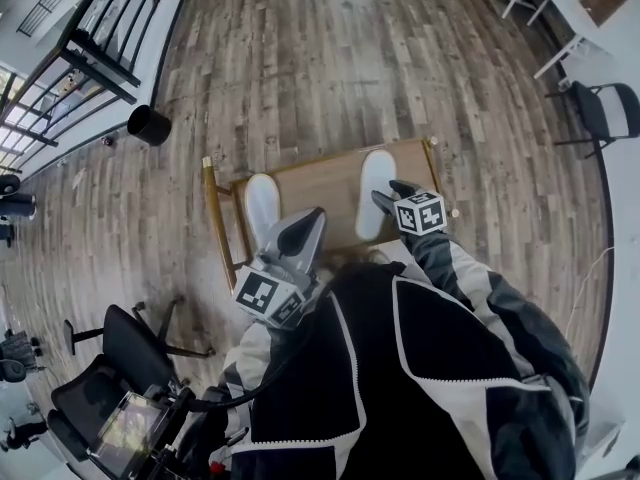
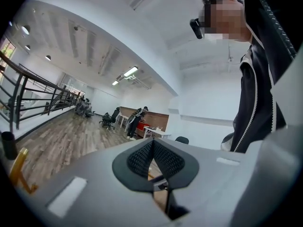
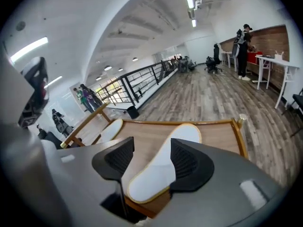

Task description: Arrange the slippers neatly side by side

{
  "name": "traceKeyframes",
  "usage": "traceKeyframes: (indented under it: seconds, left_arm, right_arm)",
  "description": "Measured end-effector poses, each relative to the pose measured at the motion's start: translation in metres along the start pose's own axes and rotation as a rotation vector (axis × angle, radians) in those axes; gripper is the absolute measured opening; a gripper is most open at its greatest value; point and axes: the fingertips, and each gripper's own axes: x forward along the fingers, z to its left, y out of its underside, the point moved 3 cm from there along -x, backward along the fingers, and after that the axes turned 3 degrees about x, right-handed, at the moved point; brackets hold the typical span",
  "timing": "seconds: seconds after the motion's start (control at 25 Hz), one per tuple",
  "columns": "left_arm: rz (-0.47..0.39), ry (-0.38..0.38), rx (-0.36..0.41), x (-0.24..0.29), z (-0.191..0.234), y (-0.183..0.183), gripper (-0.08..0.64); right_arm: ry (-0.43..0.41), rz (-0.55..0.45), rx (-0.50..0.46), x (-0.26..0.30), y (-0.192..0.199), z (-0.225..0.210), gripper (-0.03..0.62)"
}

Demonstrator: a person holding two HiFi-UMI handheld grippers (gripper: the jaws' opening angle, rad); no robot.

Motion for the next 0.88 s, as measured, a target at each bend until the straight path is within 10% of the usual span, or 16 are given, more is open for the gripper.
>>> traceKeyframes:
  seconds: [0.44,0.56,0.88]
  left_arm:
    - [0.052,-0.043,0.025,-0.017,0.003,0.011,0.015]
    - [0.061,-0.062,0.02,-0.021,0.006,0.013,0.015]
    - [0.06,-0.077,0.017,-0.025,0.012,0.02,0.015]
  right_arm:
    - [0.158,0.226,0.121,0.045,0.039,-0.058,0.232]
    - [0.138,0.236,0.122,0.051,0.039,-0.054,0.026]
    - [0.127,0.197,0.152,0.047,0.035,-0.049,0.021]
